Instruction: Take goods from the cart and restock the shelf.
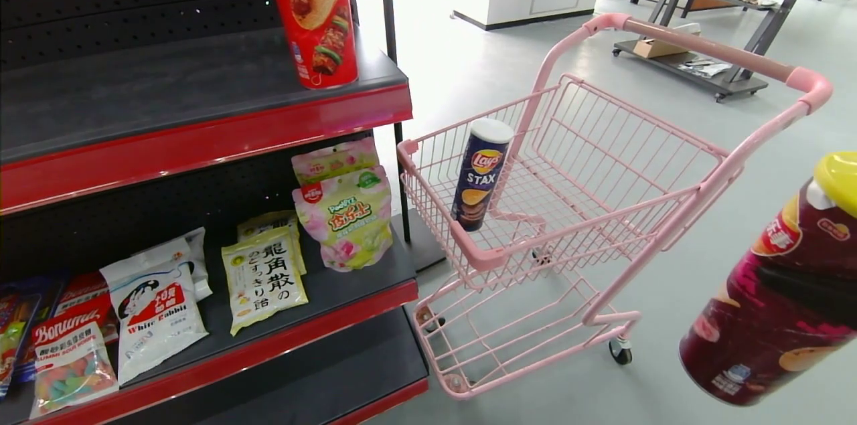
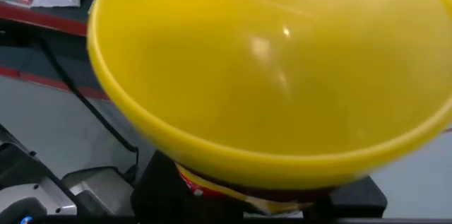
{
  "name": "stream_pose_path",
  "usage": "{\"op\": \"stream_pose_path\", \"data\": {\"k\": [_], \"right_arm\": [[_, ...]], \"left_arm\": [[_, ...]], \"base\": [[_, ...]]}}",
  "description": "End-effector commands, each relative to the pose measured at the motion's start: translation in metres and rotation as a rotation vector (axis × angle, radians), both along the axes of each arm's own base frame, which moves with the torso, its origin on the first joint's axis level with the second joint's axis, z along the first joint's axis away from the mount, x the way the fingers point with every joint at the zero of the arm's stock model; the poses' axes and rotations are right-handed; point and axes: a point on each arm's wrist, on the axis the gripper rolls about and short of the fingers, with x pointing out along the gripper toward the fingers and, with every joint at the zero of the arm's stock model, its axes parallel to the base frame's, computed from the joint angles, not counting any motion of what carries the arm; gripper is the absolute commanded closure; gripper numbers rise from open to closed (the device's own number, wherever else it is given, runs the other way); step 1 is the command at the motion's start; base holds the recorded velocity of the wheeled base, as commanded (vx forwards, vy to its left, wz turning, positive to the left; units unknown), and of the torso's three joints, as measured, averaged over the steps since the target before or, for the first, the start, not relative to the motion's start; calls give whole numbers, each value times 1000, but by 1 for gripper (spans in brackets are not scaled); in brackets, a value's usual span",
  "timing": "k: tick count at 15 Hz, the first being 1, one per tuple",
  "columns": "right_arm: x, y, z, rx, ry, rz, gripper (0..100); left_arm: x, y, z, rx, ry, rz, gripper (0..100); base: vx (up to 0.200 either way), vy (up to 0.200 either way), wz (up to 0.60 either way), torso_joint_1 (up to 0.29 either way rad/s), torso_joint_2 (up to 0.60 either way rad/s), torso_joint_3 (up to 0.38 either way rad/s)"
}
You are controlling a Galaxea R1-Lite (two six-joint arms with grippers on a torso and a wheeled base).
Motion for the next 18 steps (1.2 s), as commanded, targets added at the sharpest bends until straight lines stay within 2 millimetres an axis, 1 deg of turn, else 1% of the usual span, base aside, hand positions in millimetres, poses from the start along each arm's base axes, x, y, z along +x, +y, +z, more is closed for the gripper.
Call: {"op": "stream_pose_path", "data": {"k": [1, 3, 4, 7, 8, 11, 14, 18], "right_arm": [[21, 12, 7, 17, 44, 62, 100], [43, 23, 7, 9, 88, 76, 100], [48, 26, 7, 10, 85, 79, 100], [75, 40, 6, 41, 55, 136, 100], [80, 44, 7, 40, 58, 139, 100], [86, 51, 14, 45, 44, 159, 100], [84, 54, 20, 53, 26, 178, 100], [83, 53, 18, 45, 30, 168, 100]], "left_arm": [[0, 0, 0, 0, 1, 1, 0], [0, 0, 0, 0, 1, 1, 0], [0, 0, 0, 0, 1, -1, 0], [0, 0, 0, 0, 1, 1, 0], [0, 0, 0, 0, 1, -1, 0], [0, 0, 0, 0, 1, -1, 0], [0, 0, 0, 0, 1, -1, 0], [0, 0, 0, 0, 1, -2, 0]], "base": [[0, 0, 0, 0, 0, 0], [0, 0, 0, 37, -202, -163], [0, 0, 0, 76, -369, -295], [0, 0, 0, 110, -455, -347], [0, 0, 0, 144, -491, -364], [0, 0, 0, 155, -517, -367], [0, 0, 0, 181, -554, -377], [0, 0, 0, 205, -593, -378]]}}
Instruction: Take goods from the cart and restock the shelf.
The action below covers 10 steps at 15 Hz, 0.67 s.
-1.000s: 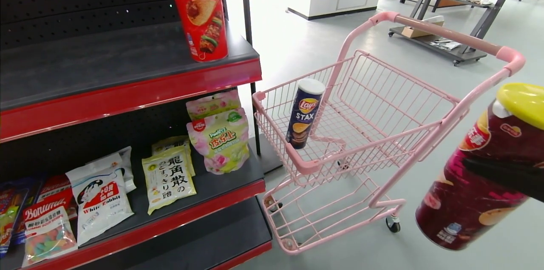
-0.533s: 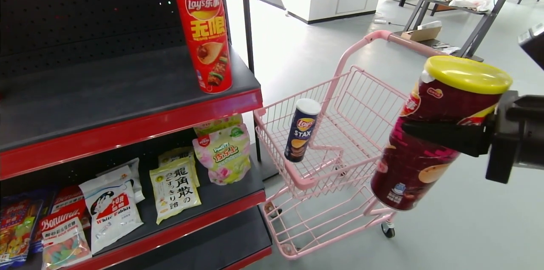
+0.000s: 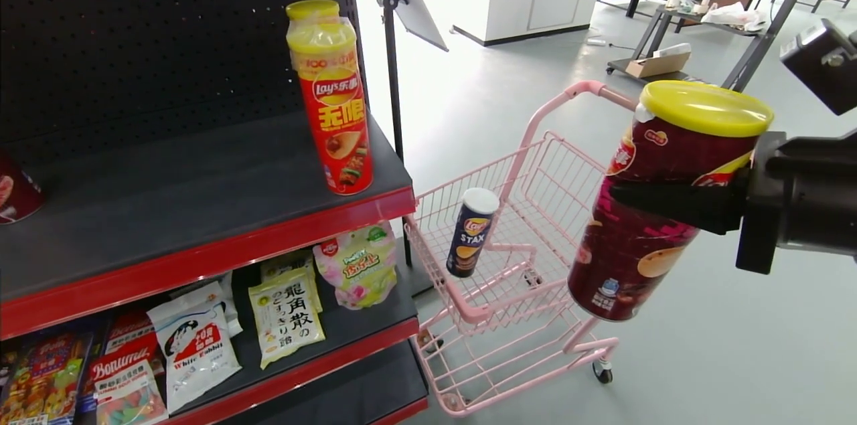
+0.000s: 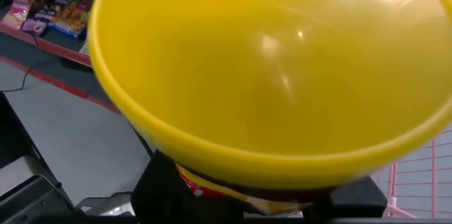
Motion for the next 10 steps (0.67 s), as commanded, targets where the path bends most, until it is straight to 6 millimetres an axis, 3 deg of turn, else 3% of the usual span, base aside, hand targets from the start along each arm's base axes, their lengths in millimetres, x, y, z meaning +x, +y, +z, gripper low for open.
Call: {"op": "stream_pose_path", "data": {"k": [1, 7, 9, 10], "right_arm": [[-1, -1, -4, -13, 5, -14, 100], [-12, -7, -7, -17, -2, -37, 100], [-16, -10, -9, -19, 0, -40, 100], [-18, -11, -8, -19, -5, -51, 100]], "left_arm": [[0, 0, 0, 0, 1, 1, 0], [0, 0, 0, 0, 1, 1, 0], [0, 0, 0, 0, 1, 1, 0], [0, 0, 0, -2, 1, 1, 0]], "base": [[0, 0, 0, 237, -564, -344], [-200, 0, 0, 45, -85, -56], [0, 0, 0, 0, 0, 0], [0, 0, 600, -12, -7, 2]]}}
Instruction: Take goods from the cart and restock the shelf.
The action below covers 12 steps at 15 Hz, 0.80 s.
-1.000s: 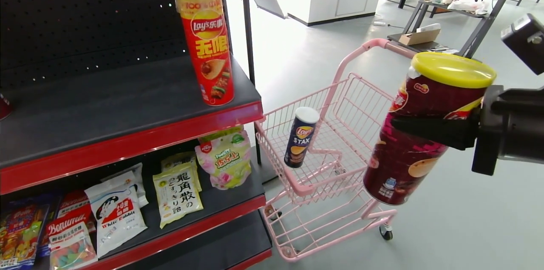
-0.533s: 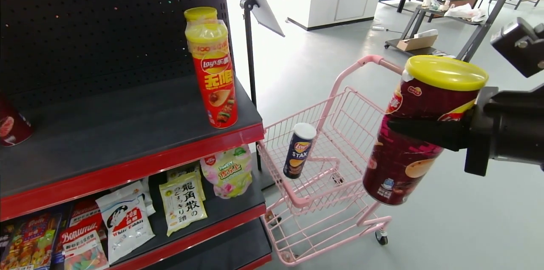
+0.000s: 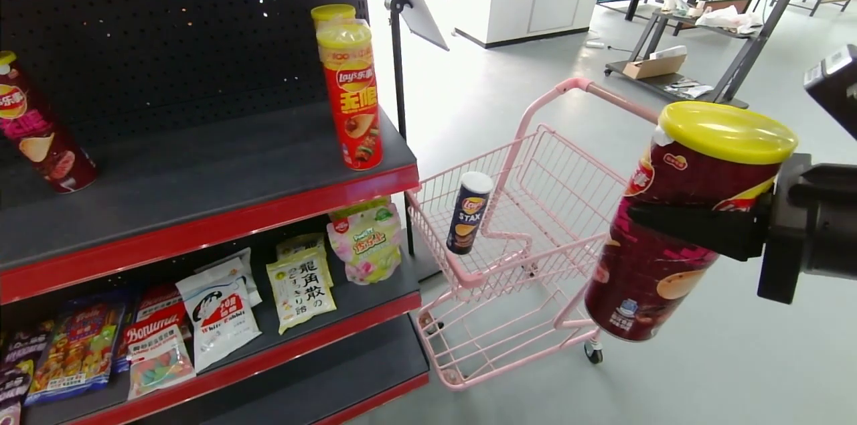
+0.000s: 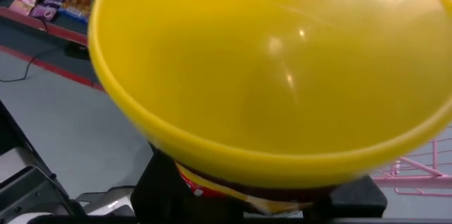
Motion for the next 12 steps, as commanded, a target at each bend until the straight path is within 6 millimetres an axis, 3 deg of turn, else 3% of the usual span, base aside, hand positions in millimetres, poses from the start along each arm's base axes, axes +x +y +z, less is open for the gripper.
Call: {"op": "stream_pose_path", "data": {"k": [1, 9, 12], "right_arm": [[-5, -3, 0, 0, -10, -13, 100], [-10, -6, -2, 1, -11, -13, 100], [-14, -8, -3, 4, -15, -10, 100]], "left_arm": [[0, 0, 0, 0, 2, 1, 0], [0, 0, 0, 0, 2, 1, 0], [0, 0, 0, 0, 2, 1, 0]], "base": [[0, 0, 600, -7, 7, 2], [0, 0, 600, 2, 2, 2], [0, 0, 0, 0, 0, 0]]}}
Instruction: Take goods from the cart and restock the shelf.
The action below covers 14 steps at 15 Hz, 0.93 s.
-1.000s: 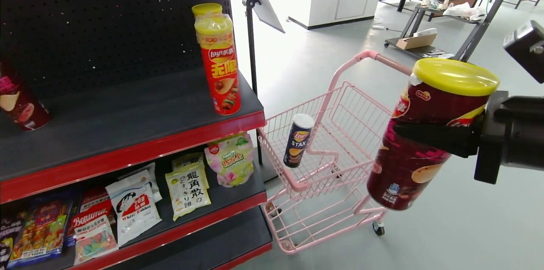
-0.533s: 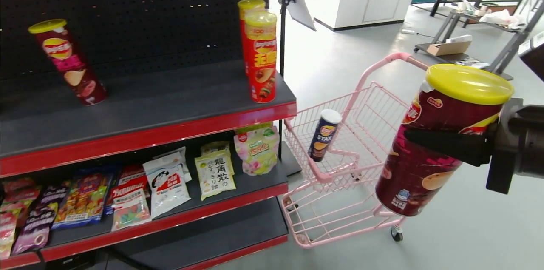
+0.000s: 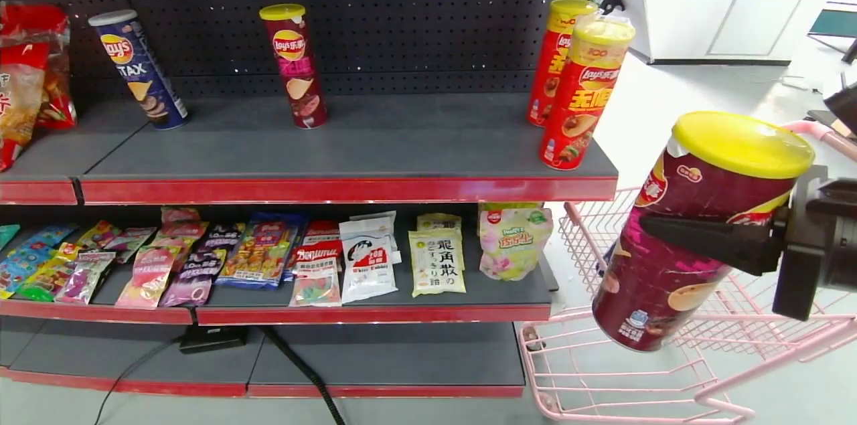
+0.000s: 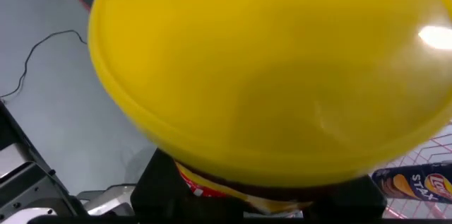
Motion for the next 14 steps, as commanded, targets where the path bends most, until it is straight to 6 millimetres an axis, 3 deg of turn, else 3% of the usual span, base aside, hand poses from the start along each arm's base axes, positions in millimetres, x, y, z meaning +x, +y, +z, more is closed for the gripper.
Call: {"op": "stream_pose_path", "data": {"k": [1, 4, 14], "right_arm": [[-5, -2, 0, 4, -6, 7, 100], [-10, 6, -5, 5, 7, 70, 100], [-16, 6, -4, -14, -34, 115, 100]], "left_arm": [[0, 0, 0, 0, 1, 1, 0], [0, 0, 0, 0, 1, 1, 0], [0, 0, 0, 0, 1, 1, 0]], "base": [[0, 0, 0, 0, 0, 0], [0, 200, 0, 1, -1, 4], [0, 200, 0, 3, 3, 2]]}}
